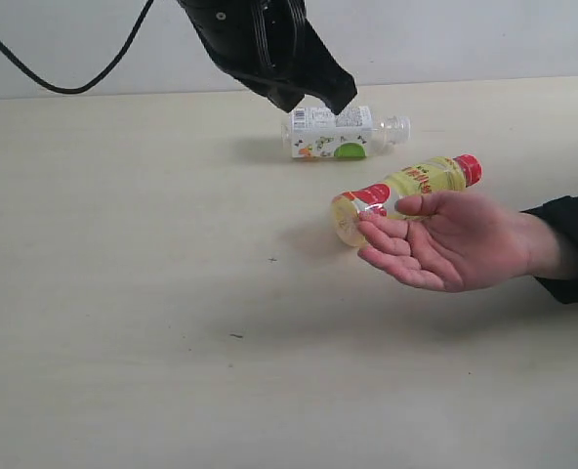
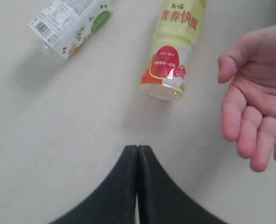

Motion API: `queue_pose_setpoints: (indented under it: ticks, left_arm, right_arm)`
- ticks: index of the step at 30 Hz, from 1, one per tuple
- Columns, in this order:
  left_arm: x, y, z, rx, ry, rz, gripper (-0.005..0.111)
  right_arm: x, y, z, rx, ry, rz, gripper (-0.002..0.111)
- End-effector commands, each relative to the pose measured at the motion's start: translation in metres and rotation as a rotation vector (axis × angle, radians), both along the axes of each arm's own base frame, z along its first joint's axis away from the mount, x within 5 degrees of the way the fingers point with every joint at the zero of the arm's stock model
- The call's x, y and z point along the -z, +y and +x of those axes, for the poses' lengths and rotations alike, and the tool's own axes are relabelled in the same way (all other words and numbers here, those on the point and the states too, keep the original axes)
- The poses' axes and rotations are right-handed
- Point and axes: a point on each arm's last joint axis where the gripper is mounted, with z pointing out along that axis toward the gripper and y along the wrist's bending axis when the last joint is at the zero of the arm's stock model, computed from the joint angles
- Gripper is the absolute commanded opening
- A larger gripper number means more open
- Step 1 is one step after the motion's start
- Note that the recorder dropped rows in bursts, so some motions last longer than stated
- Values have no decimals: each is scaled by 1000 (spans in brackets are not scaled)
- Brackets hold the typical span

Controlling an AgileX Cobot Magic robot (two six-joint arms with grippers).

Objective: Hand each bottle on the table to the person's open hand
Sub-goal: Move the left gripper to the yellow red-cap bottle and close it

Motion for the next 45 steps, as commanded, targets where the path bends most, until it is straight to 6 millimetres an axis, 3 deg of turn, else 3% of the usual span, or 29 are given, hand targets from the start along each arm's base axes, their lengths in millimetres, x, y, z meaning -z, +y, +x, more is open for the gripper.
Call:
queue_pose_setpoints:
  ticks: [1,6,10,15,17,26,34,45]
  left_arm:
    - [21,-8,27,-29,0,11,0]
    - [37,-11,71,-93,16,18,9]
    - [51,-21,90,-98,15,-8,33]
    - [72,-38,98,-7,3,-34,69]
    - [80,-42,100,-10,10,-61,78]
    - [119,-62,99,81,119,-140,78]
    - [147,-89,87,176,67,-120,78]
    - [174,-97,80,209,94,-52,78]
  right_arm:
    - [1,0,0,0,-3,-4,0]
    - [1,0,0,0,-3,-4,0]
    - [1,0,0,0,-3,-4,0]
    - [1,0,0,0,-3,-4,0]
    - [1,0,0,0,-3,-4,0]
    - [1,0,0,0,-3,-4,0]
    - [1,0,0,0,-3,-4,0]
    - [1,0,0,0,-3,-4,0]
